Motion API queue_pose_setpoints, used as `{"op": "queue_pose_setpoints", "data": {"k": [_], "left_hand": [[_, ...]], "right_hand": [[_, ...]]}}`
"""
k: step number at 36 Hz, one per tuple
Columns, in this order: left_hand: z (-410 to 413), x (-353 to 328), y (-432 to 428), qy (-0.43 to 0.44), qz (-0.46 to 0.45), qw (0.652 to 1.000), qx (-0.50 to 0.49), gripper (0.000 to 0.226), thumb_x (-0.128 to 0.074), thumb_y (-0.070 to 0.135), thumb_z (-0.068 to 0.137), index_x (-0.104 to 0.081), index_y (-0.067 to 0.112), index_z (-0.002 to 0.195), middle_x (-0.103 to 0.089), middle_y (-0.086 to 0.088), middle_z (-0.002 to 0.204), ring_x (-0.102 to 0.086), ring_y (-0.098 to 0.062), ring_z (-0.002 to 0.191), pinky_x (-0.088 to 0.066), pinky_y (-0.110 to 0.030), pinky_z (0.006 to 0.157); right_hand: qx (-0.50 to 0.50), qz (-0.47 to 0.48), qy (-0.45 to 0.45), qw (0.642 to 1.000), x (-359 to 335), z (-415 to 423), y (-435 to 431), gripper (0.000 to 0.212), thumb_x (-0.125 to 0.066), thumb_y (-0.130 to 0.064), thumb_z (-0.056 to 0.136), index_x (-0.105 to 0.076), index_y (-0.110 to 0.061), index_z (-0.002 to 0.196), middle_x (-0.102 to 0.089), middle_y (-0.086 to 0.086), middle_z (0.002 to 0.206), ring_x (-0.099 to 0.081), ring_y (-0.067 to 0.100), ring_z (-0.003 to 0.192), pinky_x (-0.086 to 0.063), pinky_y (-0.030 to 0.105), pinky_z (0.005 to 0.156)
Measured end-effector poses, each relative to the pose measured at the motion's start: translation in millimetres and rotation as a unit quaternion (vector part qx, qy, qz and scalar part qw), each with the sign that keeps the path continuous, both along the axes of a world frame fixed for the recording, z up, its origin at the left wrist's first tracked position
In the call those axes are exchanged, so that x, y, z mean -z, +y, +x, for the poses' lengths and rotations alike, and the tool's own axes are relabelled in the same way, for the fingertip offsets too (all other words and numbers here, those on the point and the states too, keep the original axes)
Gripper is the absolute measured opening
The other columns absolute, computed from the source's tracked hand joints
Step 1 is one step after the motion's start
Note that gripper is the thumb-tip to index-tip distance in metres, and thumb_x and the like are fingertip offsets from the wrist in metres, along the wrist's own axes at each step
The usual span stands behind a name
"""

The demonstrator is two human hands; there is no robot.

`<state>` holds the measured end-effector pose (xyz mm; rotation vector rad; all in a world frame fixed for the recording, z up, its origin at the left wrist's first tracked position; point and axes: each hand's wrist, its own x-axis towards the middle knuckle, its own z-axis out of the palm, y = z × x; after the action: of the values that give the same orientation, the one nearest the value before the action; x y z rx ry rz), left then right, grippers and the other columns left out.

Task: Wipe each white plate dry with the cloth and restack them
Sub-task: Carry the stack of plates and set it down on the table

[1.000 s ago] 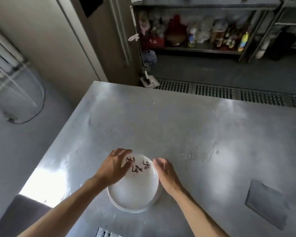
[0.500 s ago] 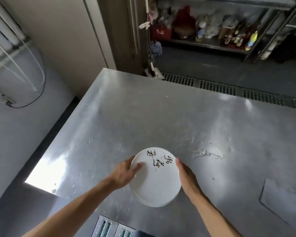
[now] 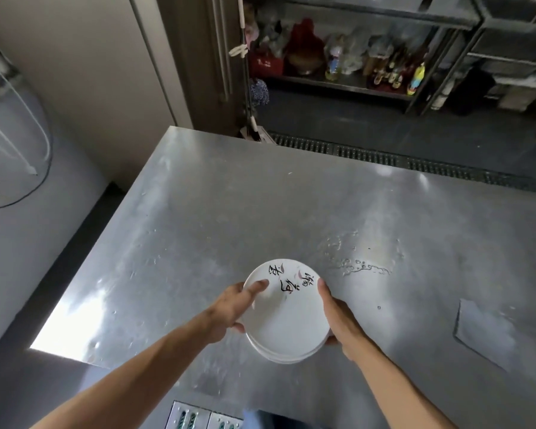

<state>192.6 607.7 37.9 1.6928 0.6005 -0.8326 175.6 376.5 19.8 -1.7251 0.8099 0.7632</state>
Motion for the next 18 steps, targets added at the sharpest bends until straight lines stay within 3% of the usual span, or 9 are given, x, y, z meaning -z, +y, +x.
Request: {"op": "queue_pose_setpoints", "data": {"k": [5, 11, 15, 18], "left_hand": [[2.0, -0.7, -1.3, 0.013, 0.009, 1.000, -0.012, 0.033, -0.063, 0.055, 0.096, -0.065, 0.023, 0.105, -0.071, -0.002, 0.104, -0.069, -0.019, 0.092, -0.062, -0.039, 0.076], [3.7, -9.5, -4.3, 0.018, 0.008, 1.000, -0.022, 0.031, -0.063, 0.052, 0.097, -0.063, 0.022, 0.105, -0.067, -0.001, 0.106, -0.065, -0.017, 0.092, -0.061, -0.038, 0.074], [3.6, -17.4, -5.3, 0.024, -0.006, 0.999, -0.026, 0.041, -0.061, 0.049, 0.098, -0.066, 0.015, 0.120, -0.070, -0.006, 0.115, -0.066, -0.020, 0.098, -0.059, -0.037, 0.074], [3.4, -25.0, -4.9, 0.031, -0.018, 0.999, -0.021, 0.048, -0.060, 0.048, 0.100, -0.064, 0.012, 0.131, -0.067, -0.011, 0.130, -0.064, -0.027, 0.116, -0.058, -0.040, 0.080]], "right_hand": [[0.009, -0.003, -0.004, 1.000, -2.0, -1.9, 3.0, 0.073, -0.040, -0.086, 0.080, -0.071, -0.024, 0.104, -0.076, 0.003, 0.099, -0.073, 0.024, 0.090, -0.063, 0.051, 0.076], [0.012, -0.026, -0.015, 0.999, -3.2, -3.3, 4.6, 0.076, -0.041, -0.086, 0.078, -0.072, -0.020, 0.099, -0.075, 0.004, 0.098, -0.072, 0.024, 0.090, -0.062, 0.052, 0.077], [0.009, -0.024, -0.013, 1.000, -5.5, -1.4, 4.4, 0.076, -0.041, -0.087, 0.076, -0.071, -0.021, 0.098, -0.076, 0.003, 0.093, -0.073, 0.023, 0.085, -0.062, 0.052, 0.069], [0.001, -0.029, -0.014, 0.999, -7.0, 0.6, 3.9, 0.081, -0.040, -0.091, 0.072, -0.071, -0.020, 0.097, -0.076, 0.005, 0.091, -0.073, 0.025, 0.085, -0.060, 0.057, 0.071]]}}
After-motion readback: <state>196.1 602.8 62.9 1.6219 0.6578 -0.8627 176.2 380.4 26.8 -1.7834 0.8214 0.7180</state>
